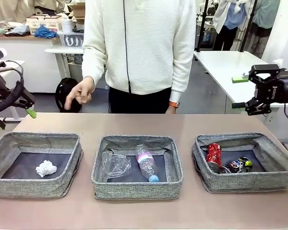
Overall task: Sort the waste into the appropriate baskets.
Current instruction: Place the picked waste into the Fabric basket indicated by the person.
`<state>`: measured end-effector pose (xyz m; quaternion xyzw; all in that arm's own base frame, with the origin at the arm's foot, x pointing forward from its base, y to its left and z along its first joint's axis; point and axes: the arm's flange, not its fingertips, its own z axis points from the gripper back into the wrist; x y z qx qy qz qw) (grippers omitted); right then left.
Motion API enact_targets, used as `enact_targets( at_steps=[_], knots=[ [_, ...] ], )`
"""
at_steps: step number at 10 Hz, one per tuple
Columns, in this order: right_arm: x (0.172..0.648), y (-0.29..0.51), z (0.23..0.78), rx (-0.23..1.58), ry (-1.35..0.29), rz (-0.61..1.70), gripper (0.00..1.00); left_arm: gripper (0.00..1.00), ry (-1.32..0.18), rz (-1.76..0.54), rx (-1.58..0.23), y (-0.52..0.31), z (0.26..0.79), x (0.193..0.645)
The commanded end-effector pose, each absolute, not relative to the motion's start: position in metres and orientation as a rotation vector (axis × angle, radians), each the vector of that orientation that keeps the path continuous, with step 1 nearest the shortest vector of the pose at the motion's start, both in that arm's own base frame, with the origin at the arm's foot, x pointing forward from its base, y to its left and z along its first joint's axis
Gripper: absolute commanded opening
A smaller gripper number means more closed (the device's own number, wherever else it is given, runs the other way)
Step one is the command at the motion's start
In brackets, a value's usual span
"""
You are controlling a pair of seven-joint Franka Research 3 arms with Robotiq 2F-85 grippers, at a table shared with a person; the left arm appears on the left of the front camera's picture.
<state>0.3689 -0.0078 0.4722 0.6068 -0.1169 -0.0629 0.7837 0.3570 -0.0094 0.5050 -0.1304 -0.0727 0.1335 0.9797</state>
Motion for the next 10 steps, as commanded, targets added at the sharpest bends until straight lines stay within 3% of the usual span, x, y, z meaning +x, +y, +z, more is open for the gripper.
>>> enact_targets(
  at_steps=[1,2,5,6,10],
  knots=[
    [0.372,-0.005,0.477,1.328,-0.255,-0.155,1.00,1.00,-0.059,0.171,-0.399,-0.005,0.517,0.354],
    [0.372,-0.005,0.477,1.328,-0.255,-0.155,1.00,1.00,0.092,-0.012,-0.831,-0.001,0.553,0.340],
    [0.372,-0.005,0.477,1.328,-0.255,-0.155,1.00,1.00,0.164,-0.259,-1.278,0.012,0.570,0.331],
    [0.372,-0.005,0.477,1.328,-0.255,-0.155,1.00,1.00,0.179,-0.307,-1.358,0.022,0.555,0.332],
    [0.372,-0.005,0.477,1.328,-0.255,-0.155,1.00,1.00,-0.016,-0.161,-1.465,0.081,0.488,0.317]
  ],
)
